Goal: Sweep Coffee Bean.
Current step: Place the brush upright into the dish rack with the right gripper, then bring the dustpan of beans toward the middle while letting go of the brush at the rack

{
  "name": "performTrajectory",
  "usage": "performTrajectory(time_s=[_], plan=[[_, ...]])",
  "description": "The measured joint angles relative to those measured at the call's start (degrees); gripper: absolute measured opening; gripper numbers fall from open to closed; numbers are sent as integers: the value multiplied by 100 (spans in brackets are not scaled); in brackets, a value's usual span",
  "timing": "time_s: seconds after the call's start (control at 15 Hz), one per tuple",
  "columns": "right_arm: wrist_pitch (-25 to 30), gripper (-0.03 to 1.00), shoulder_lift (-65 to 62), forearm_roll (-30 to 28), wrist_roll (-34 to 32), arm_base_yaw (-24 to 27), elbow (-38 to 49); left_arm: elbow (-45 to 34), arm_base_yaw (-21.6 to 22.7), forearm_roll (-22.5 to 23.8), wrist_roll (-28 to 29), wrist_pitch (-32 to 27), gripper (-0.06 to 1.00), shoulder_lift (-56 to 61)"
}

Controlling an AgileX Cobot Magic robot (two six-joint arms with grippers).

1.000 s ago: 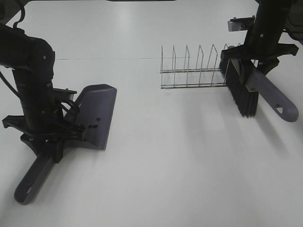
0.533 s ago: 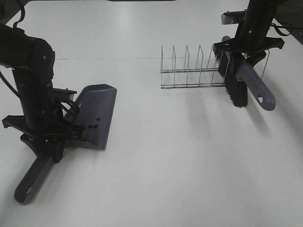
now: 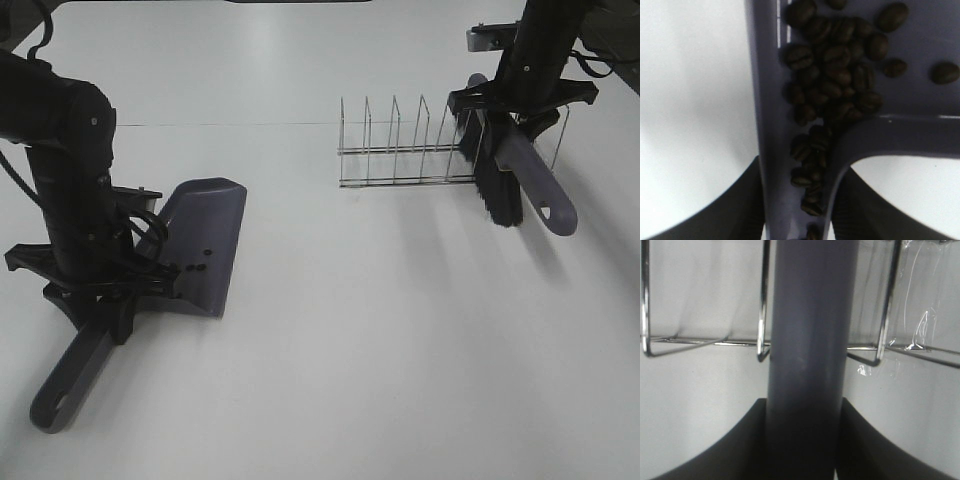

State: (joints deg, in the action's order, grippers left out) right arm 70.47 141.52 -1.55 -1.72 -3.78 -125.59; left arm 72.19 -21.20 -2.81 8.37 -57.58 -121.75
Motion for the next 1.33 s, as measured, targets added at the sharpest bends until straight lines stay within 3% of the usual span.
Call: performTrajectory(time_s=[0.27, 0.4, 0.53, 0.93, 1.13, 1.33], plan=[[6, 34, -17, 17, 29, 11, 0, 0, 0, -6, 0, 6, 34, 0], [-6, 59, -23, 155, 103, 17, 0, 0, 0, -103, 0, 74, 34, 0], [-6, 71, -103, 155, 120, 0, 0, 0, 0, -178, 0, 132, 34, 0], [-11, 74, -728, 155, 120, 0, 34, 0, 0, -361, 34, 470, 34, 11], [-17, 74, -1392, 441, 120, -6, 40, 0, 0, -636, 34, 779, 35, 23], [-34, 74, -1799, 493, 120, -17, 40, 11, -6, -854, 34, 865, 54, 23]])
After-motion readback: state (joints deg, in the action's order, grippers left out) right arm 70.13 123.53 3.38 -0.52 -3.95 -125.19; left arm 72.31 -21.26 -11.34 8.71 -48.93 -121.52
